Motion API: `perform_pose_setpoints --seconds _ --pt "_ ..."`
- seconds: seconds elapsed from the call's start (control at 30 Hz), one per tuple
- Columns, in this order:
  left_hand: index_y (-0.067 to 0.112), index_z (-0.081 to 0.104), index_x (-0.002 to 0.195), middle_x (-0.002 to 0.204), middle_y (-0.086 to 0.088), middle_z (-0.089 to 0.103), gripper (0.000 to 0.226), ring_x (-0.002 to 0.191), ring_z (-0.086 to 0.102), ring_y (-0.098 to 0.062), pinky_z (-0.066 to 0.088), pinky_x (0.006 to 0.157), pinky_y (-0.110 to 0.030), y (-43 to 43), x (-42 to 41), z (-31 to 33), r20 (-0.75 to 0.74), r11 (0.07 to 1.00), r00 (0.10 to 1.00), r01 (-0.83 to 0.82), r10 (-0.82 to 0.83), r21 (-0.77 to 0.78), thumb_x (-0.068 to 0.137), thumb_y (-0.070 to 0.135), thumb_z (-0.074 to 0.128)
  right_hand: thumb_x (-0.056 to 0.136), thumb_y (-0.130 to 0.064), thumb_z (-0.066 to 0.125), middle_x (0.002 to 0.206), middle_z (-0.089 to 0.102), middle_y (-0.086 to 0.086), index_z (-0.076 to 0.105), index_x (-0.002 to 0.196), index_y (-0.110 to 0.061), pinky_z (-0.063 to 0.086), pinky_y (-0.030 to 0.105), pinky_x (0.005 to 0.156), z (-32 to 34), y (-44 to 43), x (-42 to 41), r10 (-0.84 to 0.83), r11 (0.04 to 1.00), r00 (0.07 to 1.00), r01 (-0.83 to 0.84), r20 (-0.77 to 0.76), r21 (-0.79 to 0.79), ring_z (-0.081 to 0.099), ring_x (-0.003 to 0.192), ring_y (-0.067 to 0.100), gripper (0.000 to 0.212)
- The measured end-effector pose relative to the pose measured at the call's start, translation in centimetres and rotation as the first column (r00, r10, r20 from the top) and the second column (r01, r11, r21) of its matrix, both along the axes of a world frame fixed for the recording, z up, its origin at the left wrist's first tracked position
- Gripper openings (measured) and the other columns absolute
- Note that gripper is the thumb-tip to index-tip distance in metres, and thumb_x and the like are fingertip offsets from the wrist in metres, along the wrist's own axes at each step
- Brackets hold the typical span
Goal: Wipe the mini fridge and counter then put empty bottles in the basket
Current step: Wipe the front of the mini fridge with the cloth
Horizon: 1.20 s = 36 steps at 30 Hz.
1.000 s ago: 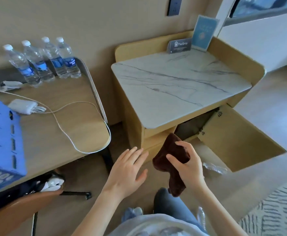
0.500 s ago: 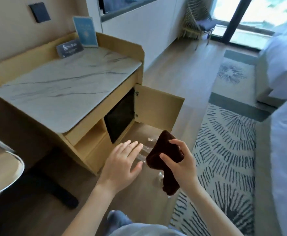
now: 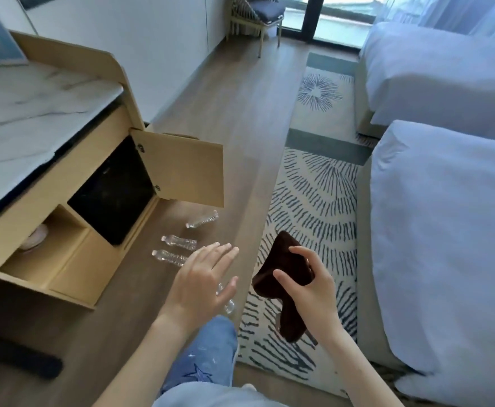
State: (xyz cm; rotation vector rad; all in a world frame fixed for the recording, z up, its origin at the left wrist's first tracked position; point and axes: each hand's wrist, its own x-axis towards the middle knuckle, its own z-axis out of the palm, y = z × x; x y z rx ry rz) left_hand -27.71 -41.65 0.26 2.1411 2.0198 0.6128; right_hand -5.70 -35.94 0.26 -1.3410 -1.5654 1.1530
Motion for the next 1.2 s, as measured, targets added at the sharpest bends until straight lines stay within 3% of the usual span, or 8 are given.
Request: perform_pose_setpoints --seconds 0.2,0.47,0.77,0.9,1.0,1.2 --pt "0.016 0.063 0.133 0.131 -0.001 0.064 0.053 0.125 0.058 -0.022 0.045 0.106 -0.04 8.0 0.2 -2.1 -0.018 1.0 1.0 -0.021 0.021 -0.023 0.089 0.041 0.047 0.077 -0.021 0.085 0.102 0.069 -0.013 0.063 0.114 -0.034 0.056 0.043 0.087 -1.4 8.4 0.4 -0.027 1.0 0.999 0.027 -0.019 -0.012 0.066 0.097 0.011 0.045" --pt "0.013 0.063 0.133 0.131 -0.005 0.065 0.054 0.125 0.058 -0.026 0.041 0.11 -0.043 24.7 -2.3 -3.9 -0.01 0.994 0.996 -0.09 0.09 -0.058 0.09 0.04 0.044 0.077 -0.018 0.084 0.107 0.067 -0.011 0.062 0.115 -0.032 0.055 0.041 0.09 -2.1 26.3 -3.5 0.103 0.992 0.991 -0.108 0.083 0.059 0.064 0.102 0.011 0.046" --pt "0.014 0.059 0.137 0.136 -0.004 0.062 0.052 0.13 0.054 -0.024 0.041 0.112 -0.043 34.0 -9.8 -0.3 -0.023 0.937 0.938 -0.347 0.346 -0.028 0.093 0.04 0.045 0.076 -0.028 0.085 0.102 0.065 -0.021 0.059 0.11 -0.045 0.058 0.037 0.081 0.8 41.4 -12.3 0.287 0.95 0.953 -0.297 0.101 0.1 0.064 0.096 0.003 0.047" --pt "0.014 0.058 0.138 0.136 -0.004 0.061 0.055 0.13 0.054 -0.024 0.041 0.112 -0.042 35.0 -12.0 -0.9 -0.012 0.873 0.875 -0.484 0.484 -0.061 0.093 0.043 0.041 0.077 -0.027 0.084 0.105 0.066 -0.01 0.058 0.11 -0.046 0.059 0.045 0.08 0.4 45.7 -17.5 0.452 0.887 0.888 -0.457 0.088 0.058 0.066 0.097 0.014 0.046" --pt "0.014 0.057 0.138 0.137 -0.003 0.061 0.056 0.131 0.053 -0.023 0.038 0.114 -0.038 35.8 -13.1 -1.8 -0.027 0.8 0.803 -0.595 0.595 -0.081 0.093 0.043 0.041 0.076 -0.028 0.084 0.104 0.065 -0.013 0.059 0.108 -0.047 0.058 0.044 0.081 -0.5 48.8 -21.6 0.565 0.817 0.817 -0.573 0.112 0.06 0.065 0.096 0.012 0.046" --pt "0.014 0.056 0.14 0.14 -0.004 0.059 0.052 0.132 0.052 -0.023 0.036 0.114 -0.037 38.4 -15.5 -2.6 -0.045 0.584 0.591 -0.804 0.805 -0.109 0.096 0.041 0.049 0.077 -0.026 0.084 0.103 0.065 -0.021 0.058 0.108 -0.047 0.057 0.044 0.082 -1.5 54.5 -30.5 0.798 0.585 0.59 -0.807 0.122 0.079 0.063 0.098 0.01 0.045"
